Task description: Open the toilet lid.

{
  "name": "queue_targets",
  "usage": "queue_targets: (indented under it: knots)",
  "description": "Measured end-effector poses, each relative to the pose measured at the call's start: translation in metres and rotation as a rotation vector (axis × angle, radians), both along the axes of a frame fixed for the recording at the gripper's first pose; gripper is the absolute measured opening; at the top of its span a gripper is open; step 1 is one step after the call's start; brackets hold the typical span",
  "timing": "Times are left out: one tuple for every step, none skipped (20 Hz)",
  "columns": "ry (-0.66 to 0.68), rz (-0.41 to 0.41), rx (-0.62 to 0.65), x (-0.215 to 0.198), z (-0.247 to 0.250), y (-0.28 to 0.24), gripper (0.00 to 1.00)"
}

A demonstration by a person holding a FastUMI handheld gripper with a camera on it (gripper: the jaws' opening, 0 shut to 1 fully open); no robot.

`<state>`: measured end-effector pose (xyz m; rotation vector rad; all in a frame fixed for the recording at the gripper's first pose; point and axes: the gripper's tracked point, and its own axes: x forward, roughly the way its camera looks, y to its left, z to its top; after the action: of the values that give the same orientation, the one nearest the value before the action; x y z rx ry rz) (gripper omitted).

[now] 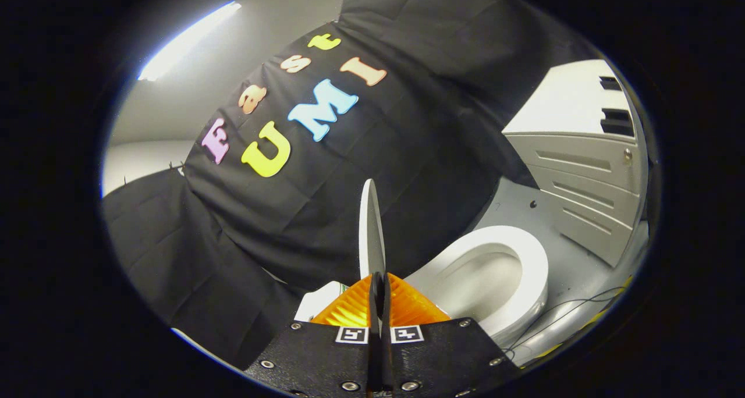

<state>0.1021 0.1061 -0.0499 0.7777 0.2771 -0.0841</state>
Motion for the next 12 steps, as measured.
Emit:
queue_targets:
  knots:
    - [-0.017,0.012,0.001,0.001,0.007,0.008,0.0]
    - [-0.03,0.025,0.009,0.003,0.014,0.017,0.0]
    - [-0.042,0.036,0.001,0.004,0.019,0.027,0.0]
    - [-0.051,0.051,-0.038,0.006,0.025,0.035,0.0]
    - [-0.055,0.069,-0.075,0.011,0.031,0.046,0.0]
    - [-0.061,0.085,-0.089,0.015,0.036,0.054,0.0]
    - [-0.073,0.106,-0.094,0.015,0.042,0.064,0.0]
    - [-0.083,0.121,-0.099,0.017,0.047,0.076,0.0]
    - [-0.091,0.14,-0.115,0.018,0.051,0.087,0.0]
    - [-0.1,0.155,-0.133,0.02,0.057,0.099,0.0]
    - [-0.105,0.175,-0.152,0.024,0.06,0.112,0.0]
    - [-0.113,0.192,-0.163,0.026,0.065,0.122,0.0]
